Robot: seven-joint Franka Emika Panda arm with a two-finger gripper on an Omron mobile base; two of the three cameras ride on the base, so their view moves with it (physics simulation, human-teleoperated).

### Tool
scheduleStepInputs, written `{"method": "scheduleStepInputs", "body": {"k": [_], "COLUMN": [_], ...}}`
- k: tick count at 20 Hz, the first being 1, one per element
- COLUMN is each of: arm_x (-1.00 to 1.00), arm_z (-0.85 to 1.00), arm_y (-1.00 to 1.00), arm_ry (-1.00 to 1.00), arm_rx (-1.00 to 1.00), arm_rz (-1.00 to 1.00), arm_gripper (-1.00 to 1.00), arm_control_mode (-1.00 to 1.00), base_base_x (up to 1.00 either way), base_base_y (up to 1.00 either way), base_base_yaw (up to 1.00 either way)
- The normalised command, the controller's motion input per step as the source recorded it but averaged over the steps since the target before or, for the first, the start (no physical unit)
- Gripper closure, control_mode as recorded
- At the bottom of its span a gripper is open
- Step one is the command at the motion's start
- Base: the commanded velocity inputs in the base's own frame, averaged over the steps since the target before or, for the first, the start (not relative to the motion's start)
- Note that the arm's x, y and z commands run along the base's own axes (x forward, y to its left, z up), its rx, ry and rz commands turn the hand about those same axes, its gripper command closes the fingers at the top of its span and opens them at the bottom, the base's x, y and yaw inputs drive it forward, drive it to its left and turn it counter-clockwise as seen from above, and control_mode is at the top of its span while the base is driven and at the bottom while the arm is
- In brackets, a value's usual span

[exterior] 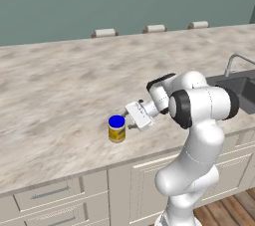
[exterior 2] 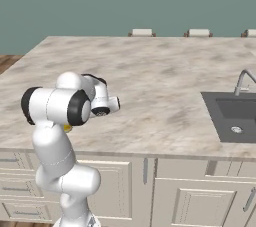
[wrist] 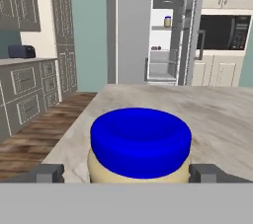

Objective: Place the mayonnaise and mayonnaise from the counter to the top shelf of the fridge. If the existing items in the fridge are on the top shelf, move them to other shelves.

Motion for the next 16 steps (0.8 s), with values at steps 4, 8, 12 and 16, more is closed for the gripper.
{"method": "scheduleStepInputs", "body": {"k": [4, 8, 12, 16], "arm_x": [0.07, 0.00, 0.00, 0.00], "arm_z": [0.00, 0.00, 0.00, 0.00], "arm_y": [0.11, 0.13, 0.09, 0.06], "arm_ry": [0.00, 0.00, 0.00, 0.00], "arm_rx": [0.00, 0.00, 0.00, 0.00], "arm_rz": [0.00, 0.00, 0.00, 0.00], "arm_gripper": [-1.00, -1.00, -1.00, -1.00], "arm_control_mode": [-1.00, -1.00, -1.00, -1.00], "base_base_x": [0.00, 0.00, 0.00, 0.00], "base_base_y": [0.00, 0.00, 0.00, 0.00], "base_base_yaw": [0.00, 0.00, 0.00, 0.00]}}
